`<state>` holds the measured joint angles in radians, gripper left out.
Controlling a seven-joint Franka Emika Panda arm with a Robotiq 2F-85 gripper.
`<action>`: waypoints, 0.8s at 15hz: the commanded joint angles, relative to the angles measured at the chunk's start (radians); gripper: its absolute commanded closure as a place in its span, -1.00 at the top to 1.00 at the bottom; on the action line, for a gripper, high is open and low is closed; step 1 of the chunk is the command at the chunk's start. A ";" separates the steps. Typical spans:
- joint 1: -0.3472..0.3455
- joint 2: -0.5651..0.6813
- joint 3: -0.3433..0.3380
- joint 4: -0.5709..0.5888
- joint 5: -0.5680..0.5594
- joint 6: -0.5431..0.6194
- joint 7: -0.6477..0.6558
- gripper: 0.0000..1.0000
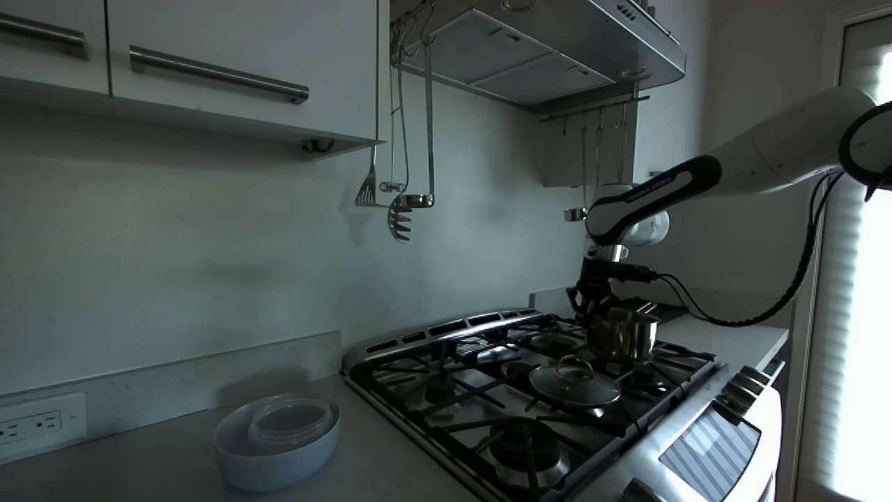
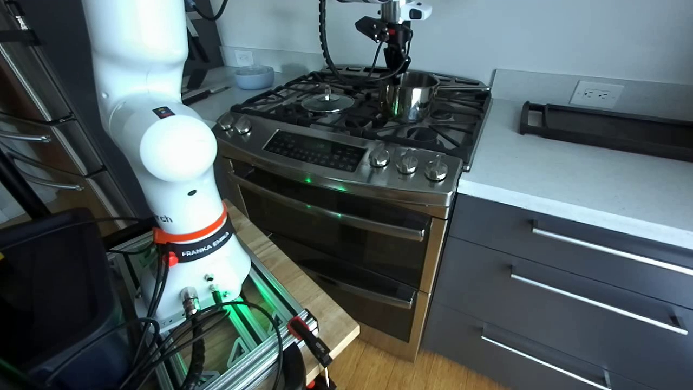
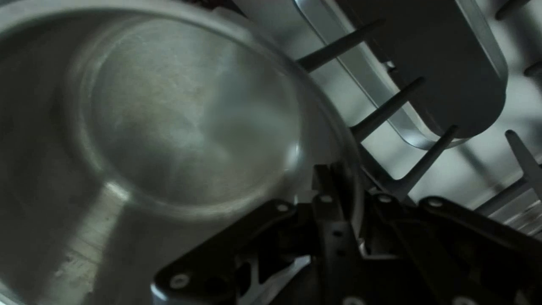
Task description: Move the pot to the top left corner of the stove then put the lid on the pot
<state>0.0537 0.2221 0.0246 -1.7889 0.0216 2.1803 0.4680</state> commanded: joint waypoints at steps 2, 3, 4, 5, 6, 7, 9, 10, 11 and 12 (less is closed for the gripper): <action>0.017 0.053 -0.011 0.051 -0.020 0.058 -0.030 -0.96; 0.020 0.061 -0.011 0.059 -0.023 0.064 -0.029 -0.96; 0.022 0.070 -0.011 0.068 -0.023 0.067 -0.033 -0.96; 0.023 0.076 -0.010 0.076 -0.023 0.063 -0.037 -0.96; 0.025 0.080 -0.014 0.077 -0.027 0.078 -0.022 -0.96; 0.022 0.078 -0.017 0.076 -0.019 0.076 -0.015 -0.96; 0.026 0.043 -0.012 0.053 -0.008 0.029 -0.001 -0.86; 0.026 0.043 -0.013 0.055 -0.008 0.029 0.000 -0.86; 0.026 0.044 -0.013 0.055 -0.008 0.029 0.000 -0.86; 0.026 0.044 -0.013 0.056 -0.008 0.029 0.000 -0.86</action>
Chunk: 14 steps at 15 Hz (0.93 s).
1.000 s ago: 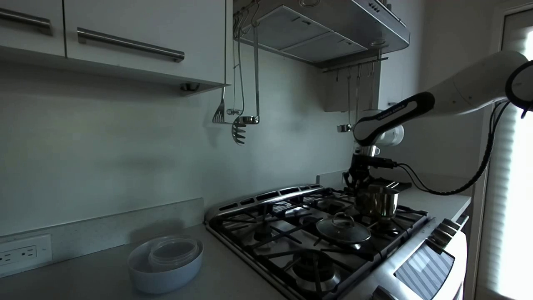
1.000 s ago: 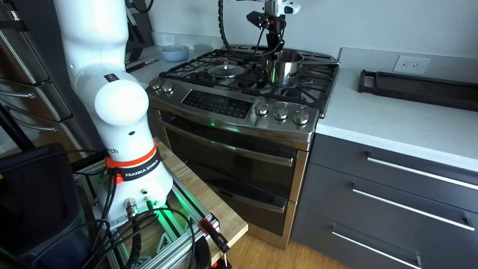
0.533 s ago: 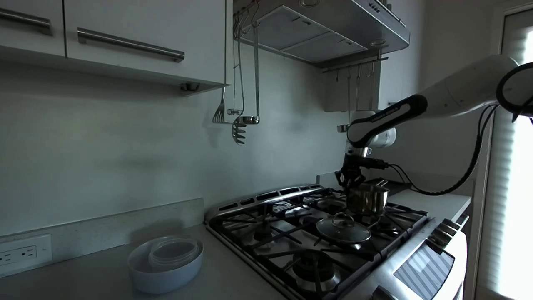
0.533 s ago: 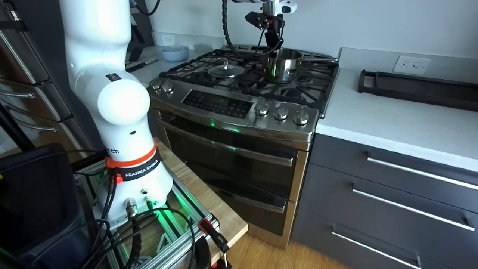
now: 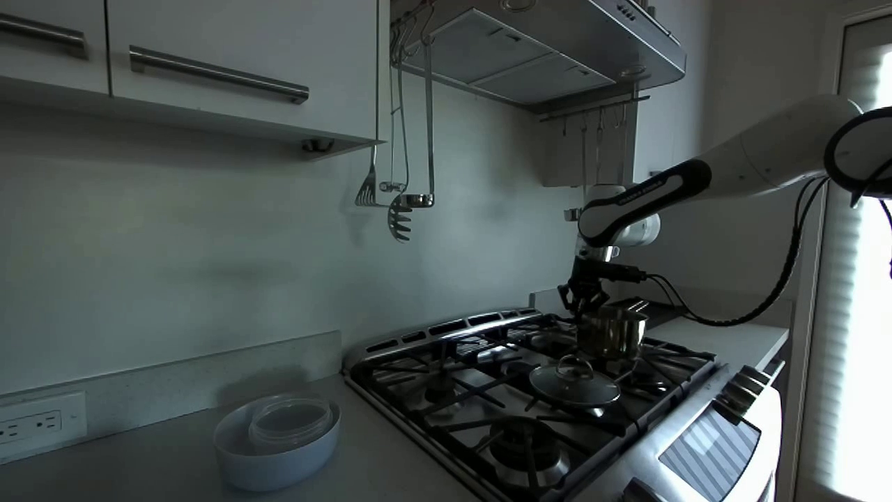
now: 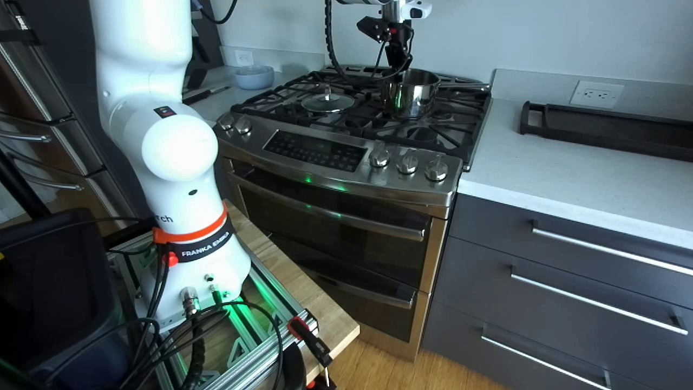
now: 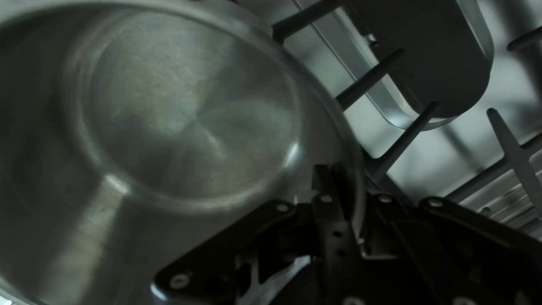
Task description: Move the pot to the top left corner of the stove then put the lid on the pot
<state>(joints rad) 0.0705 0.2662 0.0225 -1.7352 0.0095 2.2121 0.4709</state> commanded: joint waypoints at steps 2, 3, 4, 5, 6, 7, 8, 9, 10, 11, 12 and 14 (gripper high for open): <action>0.010 0.000 -0.011 0.002 0.004 -0.002 -0.002 -0.86; 0.010 0.001 -0.011 0.003 0.004 -0.002 -0.002 -0.96; 0.012 0.015 -0.011 0.012 -0.013 0.005 -0.018 -0.96; 0.010 0.027 -0.009 0.022 -0.009 0.013 -0.035 -0.96; 0.010 0.038 -0.009 0.033 -0.016 0.015 -0.052 -0.96; 0.012 0.045 -0.009 0.042 -0.025 0.017 -0.067 -0.96; 0.011 0.054 -0.006 0.052 -0.024 0.020 -0.090 -0.96; 0.013 0.062 -0.004 0.059 -0.027 0.025 -0.110 -0.96; 0.011 0.069 0.001 0.067 -0.017 0.030 -0.140 -0.96; 0.012 0.078 0.004 0.078 -0.020 0.032 -0.169 -0.96; 0.014 0.087 0.004 0.088 -0.025 0.031 -0.194 -0.96; 0.010 0.108 0.006 0.112 -0.023 0.032 -0.255 -0.96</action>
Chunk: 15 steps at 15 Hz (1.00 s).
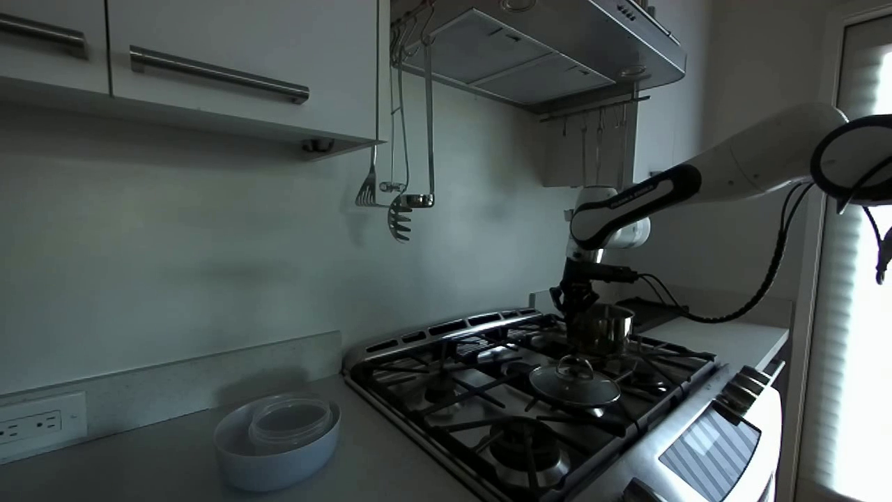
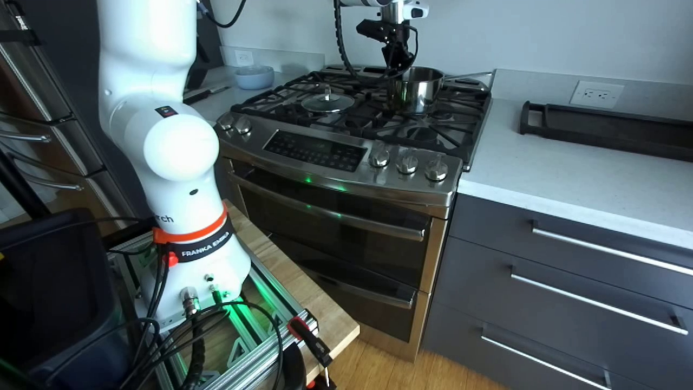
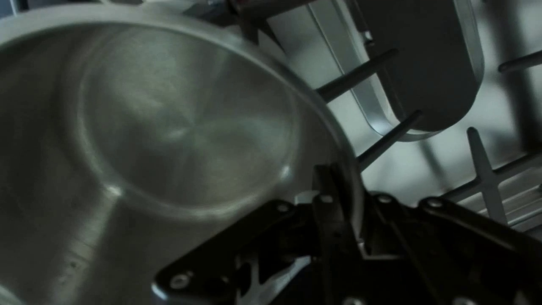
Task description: Move the pot to the top left corner of the stove then put the lid on the pot
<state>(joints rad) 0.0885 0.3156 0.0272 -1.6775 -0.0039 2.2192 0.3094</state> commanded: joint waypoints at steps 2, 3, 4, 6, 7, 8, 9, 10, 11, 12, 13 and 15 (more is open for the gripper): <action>-0.015 0.081 0.002 0.083 0.000 0.018 -0.141 -0.96; -0.016 0.089 0.002 0.094 0.002 0.014 -0.154 -0.96; -0.019 0.099 0.004 0.107 0.007 0.012 -0.173 -0.96; -0.021 0.123 0.008 0.140 0.011 0.014 -0.209 -0.96; -0.021 0.136 0.011 0.155 0.014 0.016 -0.222 -0.96; -0.019 0.149 0.013 0.173 0.016 0.019 -0.233 -0.96; -0.019 0.160 0.017 0.188 0.020 0.022 -0.244 -0.96; -0.018 0.171 0.019 0.202 0.023 0.026 -0.250 -0.96; -0.019 0.180 0.021 0.215 0.026 0.028 -0.260 -0.96; -0.020 0.184 0.022 0.222 0.025 0.030 -0.265 -0.96; -0.022 0.186 0.023 0.225 0.027 0.033 -0.272 -0.96; -0.023 0.191 0.024 0.233 0.028 0.042 -0.282 -0.96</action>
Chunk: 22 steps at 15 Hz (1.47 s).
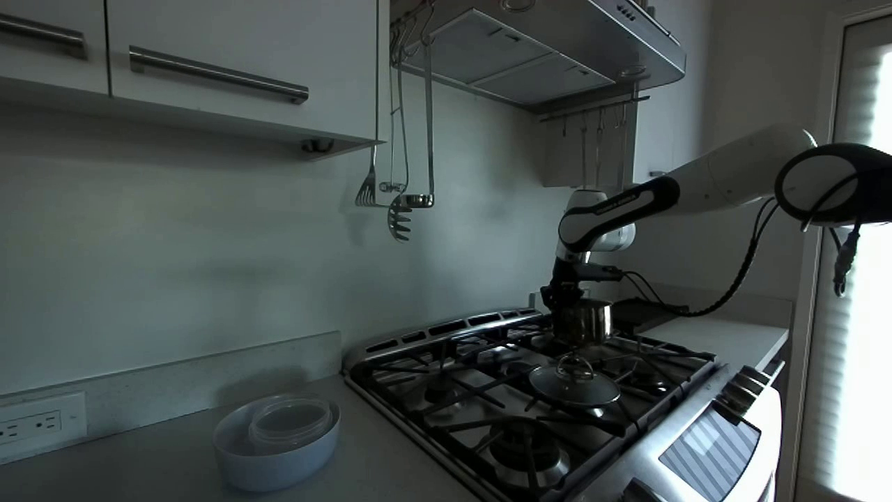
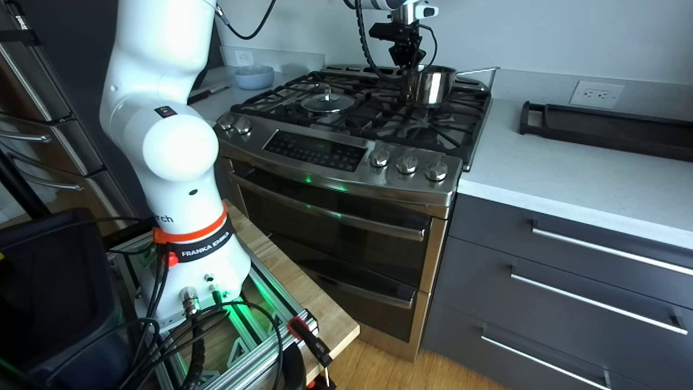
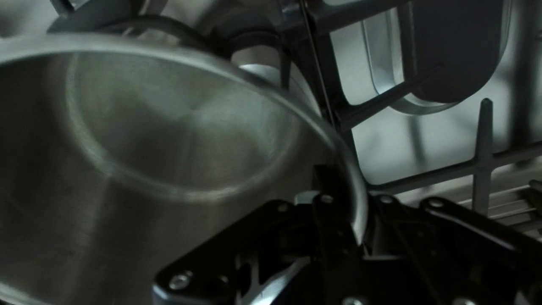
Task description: Move the pot to the top left corner of the stove then put the lid on the pot
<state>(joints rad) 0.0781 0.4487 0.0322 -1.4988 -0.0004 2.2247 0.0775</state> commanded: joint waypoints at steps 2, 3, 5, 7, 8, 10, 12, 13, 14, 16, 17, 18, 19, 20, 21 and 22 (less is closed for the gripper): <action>-0.007 0.059 0.012 0.064 0.013 0.031 -0.037 -0.96; 0.004 0.056 -0.002 0.070 -0.006 0.007 0.000 -0.96; 0.018 0.049 -0.022 0.070 -0.031 -0.003 0.061 -0.96; 0.026 0.046 -0.031 0.063 -0.051 0.003 0.092 -0.96; 0.029 0.043 -0.034 0.059 -0.061 0.000 0.102 -0.96; 0.030 0.037 -0.034 0.052 -0.071 0.000 0.112 -0.96; 0.031 0.038 -0.033 0.051 -0.075 0.016 0.120 -0.96; 0.031 0.039 -0.033 0.050 -0.078 0.028 0.124 -0.96; 0.029 0.042 -0.032 0.051 -0.076 0.043 0.124 -0.96; 0.031 0.049 -0.031 0.054 -0.073 0.092 0.130 -0.96; 0.033 0.051 -0.033 0.053 -0.073 0.121 0.139 -0.96; 0.034 0.051 -0.033 0.051 -0.071 0.152 0.147 -0.96; 0.035 0.052 -0.034 0.050 -0.068 0.180 0.154 -0.96; 0.036 0.053 -0.036 0.048 -0.069 0.201 0.160 -0.96; 0.038 0.054 -0.037 0.046 -0.070 0.213 0.165 -0.96; 0.041 0.053 -0.039 0.046 -0.074 0.207 0.166 -0.96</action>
<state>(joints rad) 0.0988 0.4939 0.0112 -1.4634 -0.0625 2.4068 0.2156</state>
